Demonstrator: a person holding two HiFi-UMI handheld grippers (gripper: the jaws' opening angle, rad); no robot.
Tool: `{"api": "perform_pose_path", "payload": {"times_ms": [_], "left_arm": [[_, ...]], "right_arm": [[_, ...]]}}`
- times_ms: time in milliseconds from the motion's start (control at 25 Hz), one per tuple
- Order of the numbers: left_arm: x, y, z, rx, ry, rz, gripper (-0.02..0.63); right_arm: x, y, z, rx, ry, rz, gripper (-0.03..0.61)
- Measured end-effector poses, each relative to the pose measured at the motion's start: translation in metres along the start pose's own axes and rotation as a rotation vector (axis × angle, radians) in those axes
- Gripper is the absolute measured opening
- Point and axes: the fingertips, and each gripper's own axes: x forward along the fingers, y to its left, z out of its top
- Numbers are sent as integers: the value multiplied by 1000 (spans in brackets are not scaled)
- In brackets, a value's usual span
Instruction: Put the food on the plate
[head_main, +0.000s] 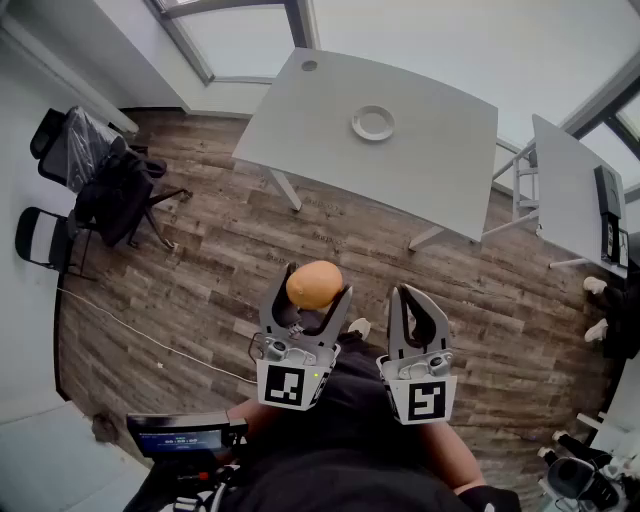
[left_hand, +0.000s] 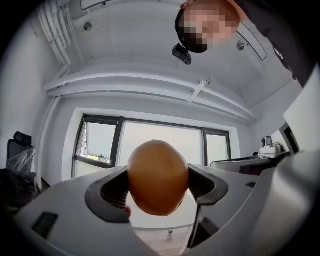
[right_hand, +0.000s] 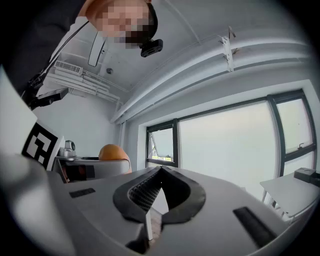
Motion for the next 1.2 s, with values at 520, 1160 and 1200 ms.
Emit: {"api": "perform_pose_path", "payload": {"times_ms": [520, 1160, 1200], "left_arm": [[0, -10, 5, 58, -30, -11, 336], [-4, -31, -1, 79, -20, -6, 336], [-3, -31, -1, 80, -19, -7, 336]], "right_arm": [[-7, -5, -4, 89, -13, -7, 5], [-18, -3, -3, 33, -22, 30, 5], [-17, -3, -2, 30, -27, 29, 5]]}}
